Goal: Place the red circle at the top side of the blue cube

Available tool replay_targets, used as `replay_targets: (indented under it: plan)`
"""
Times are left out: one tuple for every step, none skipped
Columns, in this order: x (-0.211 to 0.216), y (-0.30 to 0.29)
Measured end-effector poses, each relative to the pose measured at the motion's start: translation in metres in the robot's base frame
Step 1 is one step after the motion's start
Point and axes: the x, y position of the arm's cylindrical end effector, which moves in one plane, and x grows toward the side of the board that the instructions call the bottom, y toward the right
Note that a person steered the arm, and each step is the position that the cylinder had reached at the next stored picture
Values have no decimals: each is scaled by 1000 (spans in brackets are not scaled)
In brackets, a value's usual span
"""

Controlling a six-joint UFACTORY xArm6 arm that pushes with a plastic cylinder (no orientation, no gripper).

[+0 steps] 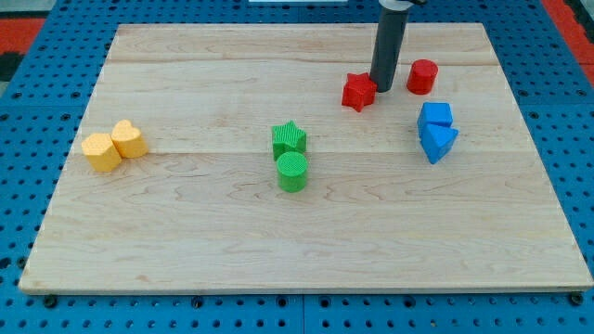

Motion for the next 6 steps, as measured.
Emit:
replay_targets:
  plan:
    - [5,59]
    - [11,87]
    - [4,185]
    - [-44,189]
    - [-71,110]
    - [-45,71]
